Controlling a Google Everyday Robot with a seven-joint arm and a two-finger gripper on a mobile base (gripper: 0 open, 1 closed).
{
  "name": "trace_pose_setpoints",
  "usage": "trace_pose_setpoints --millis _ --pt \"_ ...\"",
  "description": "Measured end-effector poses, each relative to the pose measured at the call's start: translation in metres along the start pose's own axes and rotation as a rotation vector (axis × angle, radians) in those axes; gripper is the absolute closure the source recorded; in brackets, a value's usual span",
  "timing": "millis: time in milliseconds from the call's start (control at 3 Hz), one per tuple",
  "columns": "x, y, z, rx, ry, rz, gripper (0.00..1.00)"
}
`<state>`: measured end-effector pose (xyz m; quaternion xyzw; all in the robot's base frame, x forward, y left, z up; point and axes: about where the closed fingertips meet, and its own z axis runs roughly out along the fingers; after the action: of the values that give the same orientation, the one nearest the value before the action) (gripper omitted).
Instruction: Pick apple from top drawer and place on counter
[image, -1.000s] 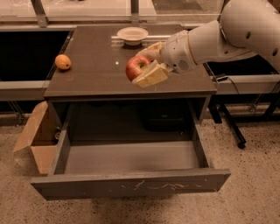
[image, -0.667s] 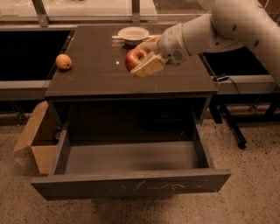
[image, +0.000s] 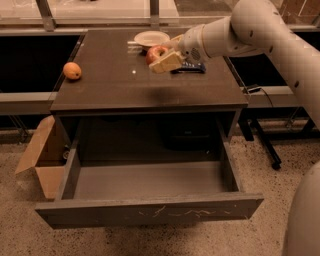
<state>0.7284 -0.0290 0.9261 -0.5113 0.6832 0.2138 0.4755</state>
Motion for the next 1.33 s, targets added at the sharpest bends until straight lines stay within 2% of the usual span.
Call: trace_pose_setpoints --millis 333,667,1000,1333 --pt "0.025 -0.015 0.010 0.024 -0.006 0.084 1.00" --pt "0.049 -0.022 0.018 0.030 -0.010 0.157 0.82" --pt "0.066 -0.027 0.025 0.026 -0.008 0.206 0.51" --pt "0.068 -0.027 0.025 0.026 -0.008 0.211 0.29"
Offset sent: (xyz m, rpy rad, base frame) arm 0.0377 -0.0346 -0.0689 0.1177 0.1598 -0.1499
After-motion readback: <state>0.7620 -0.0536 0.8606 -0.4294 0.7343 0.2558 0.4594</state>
